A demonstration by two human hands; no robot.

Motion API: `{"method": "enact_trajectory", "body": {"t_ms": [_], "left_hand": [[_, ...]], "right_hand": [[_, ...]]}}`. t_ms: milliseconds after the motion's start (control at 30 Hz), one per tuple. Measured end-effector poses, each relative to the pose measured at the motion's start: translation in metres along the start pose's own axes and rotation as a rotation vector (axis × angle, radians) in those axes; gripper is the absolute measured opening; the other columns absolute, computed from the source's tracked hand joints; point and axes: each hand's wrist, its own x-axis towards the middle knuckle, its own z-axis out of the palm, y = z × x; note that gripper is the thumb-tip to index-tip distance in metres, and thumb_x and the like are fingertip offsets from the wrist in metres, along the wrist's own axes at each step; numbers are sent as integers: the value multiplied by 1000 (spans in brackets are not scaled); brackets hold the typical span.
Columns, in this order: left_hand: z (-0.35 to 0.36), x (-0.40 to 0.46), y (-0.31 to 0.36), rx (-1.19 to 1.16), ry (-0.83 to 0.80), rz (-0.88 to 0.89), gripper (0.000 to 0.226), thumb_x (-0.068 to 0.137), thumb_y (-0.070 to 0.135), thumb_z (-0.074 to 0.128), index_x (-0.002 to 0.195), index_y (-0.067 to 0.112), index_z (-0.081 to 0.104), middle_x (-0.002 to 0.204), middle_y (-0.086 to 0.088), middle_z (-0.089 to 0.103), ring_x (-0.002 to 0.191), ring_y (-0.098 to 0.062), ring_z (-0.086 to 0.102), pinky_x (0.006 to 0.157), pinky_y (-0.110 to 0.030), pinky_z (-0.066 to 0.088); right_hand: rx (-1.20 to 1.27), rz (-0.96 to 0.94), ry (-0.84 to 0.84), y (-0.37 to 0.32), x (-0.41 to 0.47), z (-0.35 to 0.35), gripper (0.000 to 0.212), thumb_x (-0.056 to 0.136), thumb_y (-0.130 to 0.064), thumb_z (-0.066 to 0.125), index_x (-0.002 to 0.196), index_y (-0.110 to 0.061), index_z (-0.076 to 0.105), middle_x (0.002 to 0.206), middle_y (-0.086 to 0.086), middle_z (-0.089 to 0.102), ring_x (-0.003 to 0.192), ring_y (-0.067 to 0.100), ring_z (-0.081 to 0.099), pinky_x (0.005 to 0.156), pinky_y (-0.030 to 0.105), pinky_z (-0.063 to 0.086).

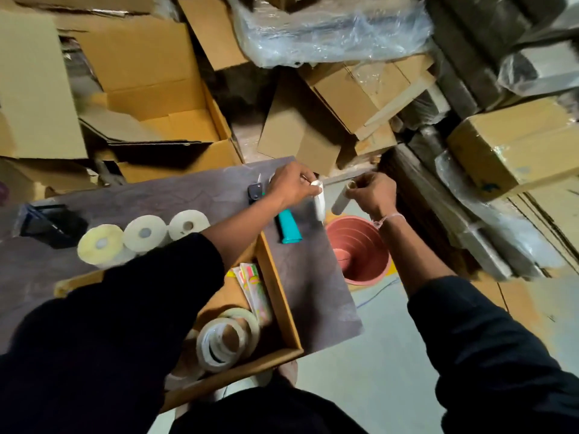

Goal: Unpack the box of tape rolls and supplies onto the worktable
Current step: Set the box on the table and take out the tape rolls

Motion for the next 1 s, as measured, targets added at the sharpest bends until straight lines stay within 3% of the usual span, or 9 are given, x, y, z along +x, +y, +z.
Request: {"method": "enact_trajectory", "body": {"t_ms": [133,267,433,500,600,733,800,900,1000], "left_hand": [[62,6,24,121,-127,-67,19,70,24,90,79,23,73,95,-5,78,95,-26,73,84,-36,58],[103,9,36,155,-122,-151,30,75,25,89,101,15,77,108,-8,76,103,-27,70,82,-33,53],[108,11,38,180,-127,-149,45,82,24,85,121,12,66,120,-9,70,113,-28,64,94,-38,52],[95,11,34,139,-169,-96,42,79,24,86,117,15,69,114,-6,73,109,-24,68,97,-36,53],[63,6,22,58,-246,-19,39,76,22,88,112,14,72,98,1,77,96,-15,73,96,-36,57],[10,-8,-1,27,-220,2,34,80,22,86,109,12,71,93,2,77,87,-9,70,89,-30,55],[-16,-18,-19,28,-173,-8,30,81,24,85,105,13,71,92,1,75,84,-9,68,84,-33,56],[-51,-34,-50,-6,-132,-21,15,83,16,82,93,9,73,75,2,68,72,-9,61,82,-44,60],[-81,-57,-76,-111,-96,-39,15,85,6,79,85,18,71,73,2,67,71,-11,61,67,-30,56]], "right_hand": [[-60,110,-73,60,0,-19,20,68,-11,81,88,-11,78,80,7,72,77,17,65,66,26,46],[-48,190,-51,106,8,-22,27,69,-11,82,95,-10,78,92,13,75,91,26,71,78,32,55],[-83,157,-48,119,18,-22,45,69,-12,82,113,-8,73,104,13,74,100,28,69,91,38,55],[-47,132,-60,113,19,-17,41,69,-5,77,110,-8,74,100,12,74,97,28,70,91,38,56],[86,107,-119,94,17,-1,30,69,2,77,94,-14,74,88,8,73,76,21,66,82,38,58],[243,24,-207,46,-6,20,21,77,6,76,91,-10,72,76,2,66,56,3,57,60,19,48],[280,-2,-230,18,-22,30,19,81,5,72,96,-6,72,81,3,67,59,1,60,54,11,45],[303,-6,-302,-22,-50,45,19,85,3,69,102,-4,73,85,5,71,69,12,64,61,23,51],[328,-17,-413,-55,-78,55,21,87,-2,71,108,-2,72,92,10,72,76,15,64,59,24,49]]}}
